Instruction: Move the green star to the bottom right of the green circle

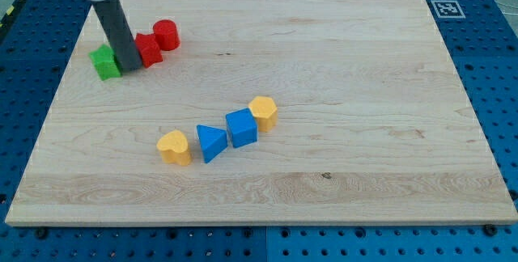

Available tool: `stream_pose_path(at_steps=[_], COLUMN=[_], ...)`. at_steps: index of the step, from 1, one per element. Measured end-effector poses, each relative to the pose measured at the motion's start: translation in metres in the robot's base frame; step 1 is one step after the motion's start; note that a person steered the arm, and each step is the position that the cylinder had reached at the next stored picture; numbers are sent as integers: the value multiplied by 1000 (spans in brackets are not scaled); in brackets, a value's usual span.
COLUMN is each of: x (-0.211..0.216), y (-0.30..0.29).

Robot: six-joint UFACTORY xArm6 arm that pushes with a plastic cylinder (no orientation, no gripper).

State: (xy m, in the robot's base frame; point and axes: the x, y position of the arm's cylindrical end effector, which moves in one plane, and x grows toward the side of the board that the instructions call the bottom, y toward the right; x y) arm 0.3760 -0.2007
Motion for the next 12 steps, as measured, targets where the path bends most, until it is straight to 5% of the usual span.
stream_pose_path(at_steps=[4, 12], x=[-54, -22], y=[0, -63])
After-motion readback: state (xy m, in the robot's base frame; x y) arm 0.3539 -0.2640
